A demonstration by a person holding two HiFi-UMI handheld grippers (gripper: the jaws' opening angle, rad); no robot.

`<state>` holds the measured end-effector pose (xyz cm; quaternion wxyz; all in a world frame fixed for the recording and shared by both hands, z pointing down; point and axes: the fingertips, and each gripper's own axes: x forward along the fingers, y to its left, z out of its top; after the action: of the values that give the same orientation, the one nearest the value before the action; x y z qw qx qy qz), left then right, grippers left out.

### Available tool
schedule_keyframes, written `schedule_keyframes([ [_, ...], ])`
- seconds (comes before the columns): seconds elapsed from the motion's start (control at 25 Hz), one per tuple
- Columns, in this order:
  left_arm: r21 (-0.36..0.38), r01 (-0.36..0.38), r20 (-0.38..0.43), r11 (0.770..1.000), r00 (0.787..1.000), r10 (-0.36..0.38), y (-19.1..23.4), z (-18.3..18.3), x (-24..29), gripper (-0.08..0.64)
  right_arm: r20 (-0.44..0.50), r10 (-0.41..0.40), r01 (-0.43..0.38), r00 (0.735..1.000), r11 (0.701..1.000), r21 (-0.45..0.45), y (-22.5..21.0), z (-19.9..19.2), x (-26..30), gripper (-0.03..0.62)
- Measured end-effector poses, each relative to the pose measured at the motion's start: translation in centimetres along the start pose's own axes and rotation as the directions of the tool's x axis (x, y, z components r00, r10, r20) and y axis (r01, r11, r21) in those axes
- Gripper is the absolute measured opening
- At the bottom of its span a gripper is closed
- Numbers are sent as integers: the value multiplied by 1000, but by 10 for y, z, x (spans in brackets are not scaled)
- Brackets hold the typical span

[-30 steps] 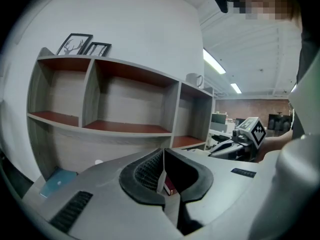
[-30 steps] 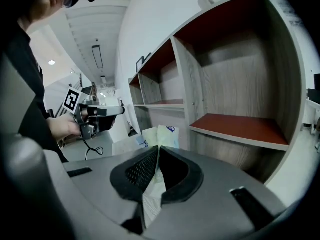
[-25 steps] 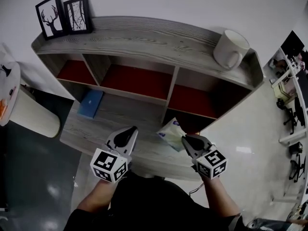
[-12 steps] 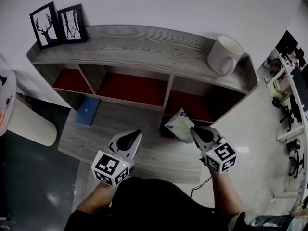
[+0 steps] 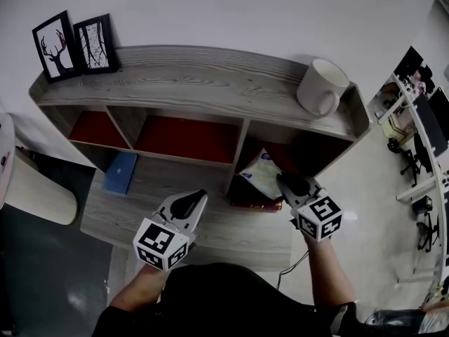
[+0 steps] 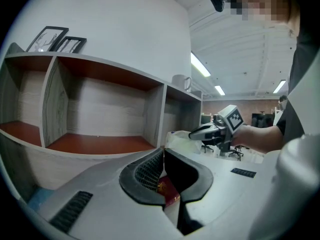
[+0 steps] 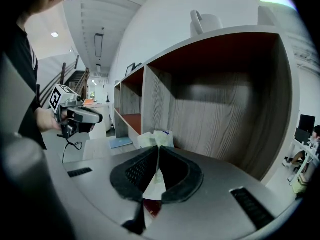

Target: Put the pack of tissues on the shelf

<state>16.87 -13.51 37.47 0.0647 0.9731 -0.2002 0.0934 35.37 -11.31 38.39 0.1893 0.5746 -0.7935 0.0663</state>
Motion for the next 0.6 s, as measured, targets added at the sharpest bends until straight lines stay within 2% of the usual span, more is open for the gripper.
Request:
schedule_keyframes([
  [0.6, -24, -7, -37, 1000, 999, 7, 20, -10, 2, 21, -88, -78, 79, 993, 997, 10, -36, -10, 52, 23],
])
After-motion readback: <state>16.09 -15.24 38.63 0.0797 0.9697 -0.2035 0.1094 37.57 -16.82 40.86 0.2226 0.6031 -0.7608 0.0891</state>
